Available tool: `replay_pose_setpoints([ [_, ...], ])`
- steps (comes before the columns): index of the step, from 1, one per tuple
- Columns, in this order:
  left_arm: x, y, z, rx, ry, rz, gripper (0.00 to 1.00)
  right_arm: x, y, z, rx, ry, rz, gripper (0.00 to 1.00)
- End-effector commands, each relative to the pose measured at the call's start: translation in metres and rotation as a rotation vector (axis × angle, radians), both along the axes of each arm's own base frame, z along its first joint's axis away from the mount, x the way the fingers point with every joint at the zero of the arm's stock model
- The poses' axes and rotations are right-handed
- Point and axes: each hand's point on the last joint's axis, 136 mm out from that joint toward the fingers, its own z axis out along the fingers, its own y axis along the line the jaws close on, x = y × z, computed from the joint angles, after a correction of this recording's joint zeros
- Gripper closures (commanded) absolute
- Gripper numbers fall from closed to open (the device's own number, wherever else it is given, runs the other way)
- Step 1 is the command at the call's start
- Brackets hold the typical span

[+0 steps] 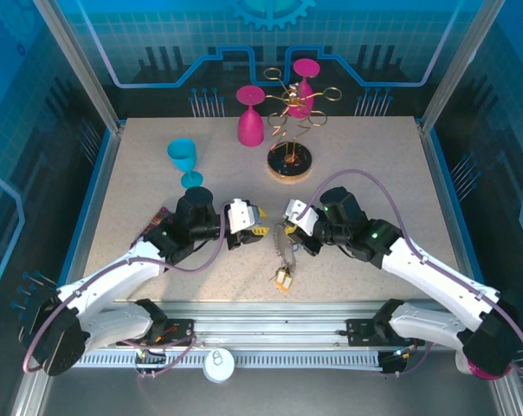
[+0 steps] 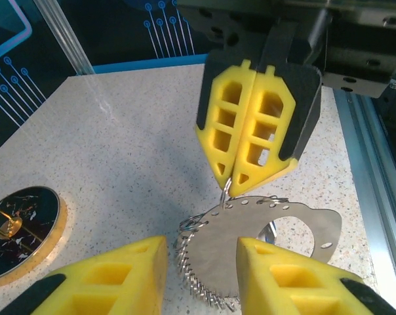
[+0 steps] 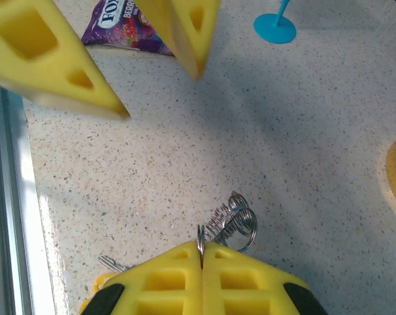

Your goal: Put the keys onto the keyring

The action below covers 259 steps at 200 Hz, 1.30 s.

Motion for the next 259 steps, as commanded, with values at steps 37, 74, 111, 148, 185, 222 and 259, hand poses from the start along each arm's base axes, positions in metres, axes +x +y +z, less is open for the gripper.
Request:
replay_pose_setpoints([
  [37,0.001,-0.012,0.016,-0.059,-0.031,-0.076,0.66,-0.002,0.018,0.046,0.171,-0.068,0.150,1.00],
  [74,0.004,-0.005,0.018,-0.106,-0.044,-0.051,0.66,-0.002,0.022,0.052,0.200,-0.088,0.182,1.00],
  [111,-0.001,-0.001,0.018,-0.128,-0.043,-0.071,0.67,-0.003,0.026,0.055,0.216,-0.094,0.212,1.00],
  [148,-0.008,-0.004,0.015,-0.138,-0.013,-0.120,0.67,-0.001,0.030,0.058,0.225,-0.097,0.229,1.00],
  [185,-0.011,-0.003,0.016,-0.146,-0.008,-0.142,0.69,0.005,0.034,0.061,0.232,-0.103,0.221,1.00],
  [222,-0.009,0.000,0.015,-0.144,-0.012,-0.133,0.74,0.005,0.036,0.065,0.248,-0.108,0.233,1.00],
  [259,-0.008,0.001,0.012,-0.136,-0.012,-0.129,0.81,0.003,0.036,0.066,0.253,-0.105,0.239,1.00],
])
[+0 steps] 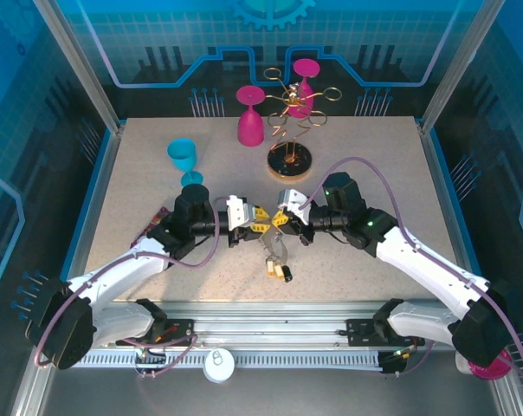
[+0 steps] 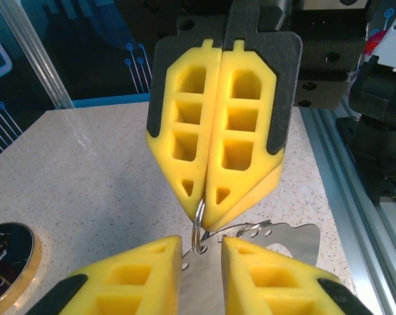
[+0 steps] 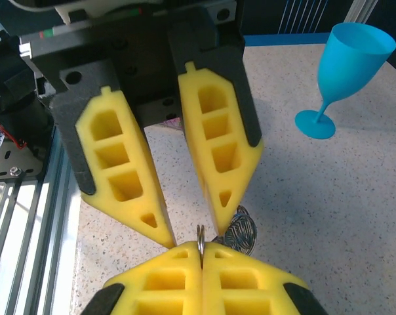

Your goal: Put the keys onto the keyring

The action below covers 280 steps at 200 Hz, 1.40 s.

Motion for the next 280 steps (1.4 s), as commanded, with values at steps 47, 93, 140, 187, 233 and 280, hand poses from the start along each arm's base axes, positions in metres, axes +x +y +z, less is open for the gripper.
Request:
replay_pose_setpoints([
  [47,-0.003,0.001,0.003,-0.015,-0.025,-0.019,0.83,-0.001,0.006,0.030,0.072,-0.071,0.049,1.00],
  [93,-0.005,0.000,0.004,-0.023,-0.018,-0.031,0.82,-0.003,0.011,0.028,0.059,-0.069,0.072,1.00],
  [140,-0.007,0.000,0.006,-0.029,-0.025,-0.039,0.95,-0.005,0.016,0.027,0.047,-0.062,0.095,1.00],
  [187,-0.006,0.003,0.008,-0.033,-0.032,-0.018,1.00,0.009,0.003,0.021,-0.007,-0.068,-0.017,0.92],
  [233,0.015,0.015,0.012,0.016,0.079,0.185,1.00,0.030,-0.035,0.026,-0.014,-0.070,-0.255,0.54],
  [280,0.027,0.052,0.026,0.059,0.453,0.532,1.00,0.030,-0.050,0.023,-0.050,-0.025,-0.366,0.58],
])
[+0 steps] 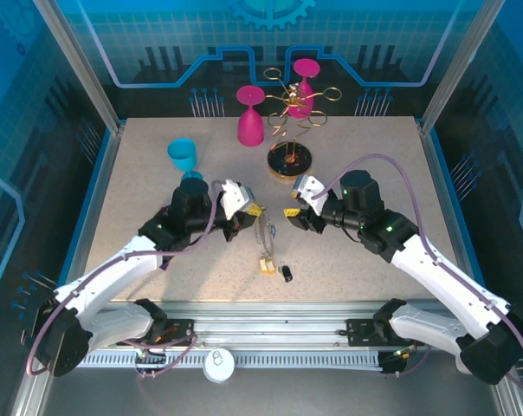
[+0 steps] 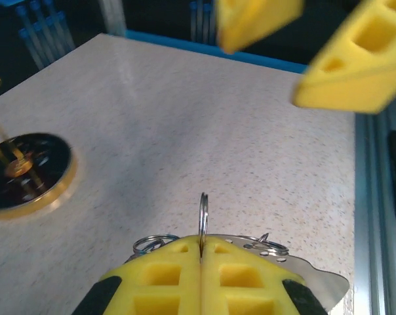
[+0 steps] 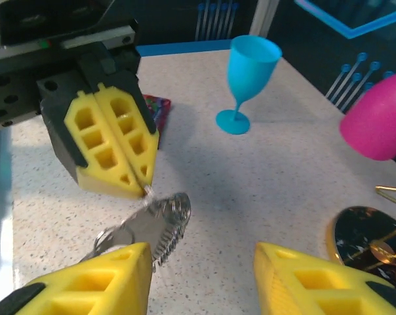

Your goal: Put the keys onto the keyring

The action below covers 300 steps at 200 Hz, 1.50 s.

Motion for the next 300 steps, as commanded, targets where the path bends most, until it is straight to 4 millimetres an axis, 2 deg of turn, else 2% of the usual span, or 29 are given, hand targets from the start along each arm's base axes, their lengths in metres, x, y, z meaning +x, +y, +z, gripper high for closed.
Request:
replay_pose_setpoints([
  [1,0.000,0.028,0.016,-0.009,0.199,0.236,1.00,0.003,-0.010,-0.012,-0.032,0.063,-0.090,0.58],
  [21,-0.010,0.045,0.014,-0.014,0.332,0.344,1.00,-0.003,-0.002,-0.006,-0.013,0.068,-0.073,0.60],
  [34,-0.020,0.049,0.018,-0.031,0.375,0.353,1.00,-0.007,0.005,-0.005,0.006,0.073,-0.053,0.61],
  [69,-0.040,0.052,0.045,-0.136,0.206,0.285,1.00,-0.016,0.020,-0.002,0.064,0.054,0.026,0.63],
  [83,-0.042,0.054,0.045,-0.145,0.178,0.279,1.00,-0.017,0.022,0.001,0.076,0.043,0.039,0.64],
  [102,-0.039,0.054,0.039,-0.129,0.229,0.304,1.00,-0.018,0.021,0.002,0.064,0.044,0.042,0.65],
  [146,-0.033,0.059,0.017,-0.127,0.495,0.455,1.00,-0.037,0.032,0.001,0.031,-0.003,0.138,0.70],
  [184,-0.030,0.060,0.025,-0.153,0.671,0.562,1.00,-0.063,0.056,0.006,0.026,-0.110,0.271,0.74],
  [192,-0.029,0.060,0.025,-0.171,0.721,0.599,1.00,-0.067,0.064,0.014,0.047,-0.159,0.293,0.75],
  [194,-0.029,0.060,0.025,-0.173,0.735,0.609,1.00,-0.068,0.064,0.005,0.035,-0.153,0.297,0.75],
  [200,-0.029,0.060,0.025,-0.180,0.770,0.625,1.00,-0.070,0.069,0.002,0.035,-0.176,0.308,0.76],
  [247,-0.037,0.067,0.017,-0.132,1.067,0.815,1.00,-0.067,0.102,-0.010,0.037,-0.369,0.314,0.82],
  [279,-0.047,0.065,0.002,-0.161,1.280,0.891,1.00,-0.067,0.117,-0.022,0.065,-0.382,0.301,0.85],
  [300,-0.049,0.062,-0.003,-0.172,1.351,0.910,1.00,-0.059,0.122,-0.034,0.066,-0.372,0.253,0.84],
])
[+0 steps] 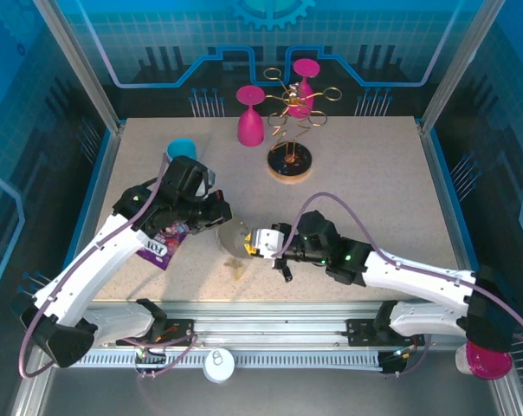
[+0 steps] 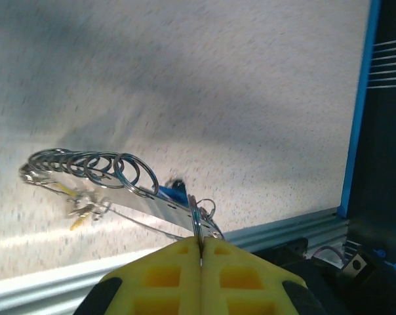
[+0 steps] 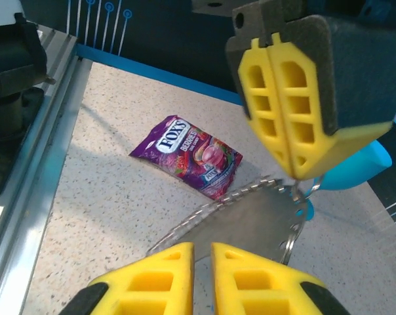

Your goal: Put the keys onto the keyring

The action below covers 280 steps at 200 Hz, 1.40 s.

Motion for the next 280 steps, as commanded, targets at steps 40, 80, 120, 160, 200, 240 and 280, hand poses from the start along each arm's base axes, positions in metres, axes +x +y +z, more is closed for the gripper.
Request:
replay_pose_setpoints([
  [40,-0.014,-0.007,-0.005,-0.099,0.214,0.105,1.00,0.034,0.012,-0.002,0.082,-0.109,-0.155,0.78],
  [80,-0.016,-0.010,-0.009,-0.119,0.255,0.122,1.00,0.043,0.018,0.000,0.111,-0.138,-0.180,0.74],
  [120,-0.018,-0.010,-0.012,-0.133,0.279,0.144,1.00,0.041,0.022,0.002,0.135,-0.133,-0.164,0.73],
  [160,-0.019,-0.011,-0.013,-0.148,0.290,0.155,1.00,0.042,0.024,0.005,0.149,-0.135,-0.162,0.78],
  [200,-0.019,-0.013,-0.013,-0.175,0.302,0.171,1.00,0.042,0.027,0.007,0.155,-0.134,-0.154,0.88],
  [240,-0.018,-0.013,-0.012,-0.210,0.293,0.191,1.00,0.042,0.027,0.010,0.164,-0.137,-0.158,1.00],
  [280,0.026,0.013,0.022,-0.229,-0.135,0.226,0.31,0.043,0.012,0.010,0.180,-0.067,-0.145,1.00],
])
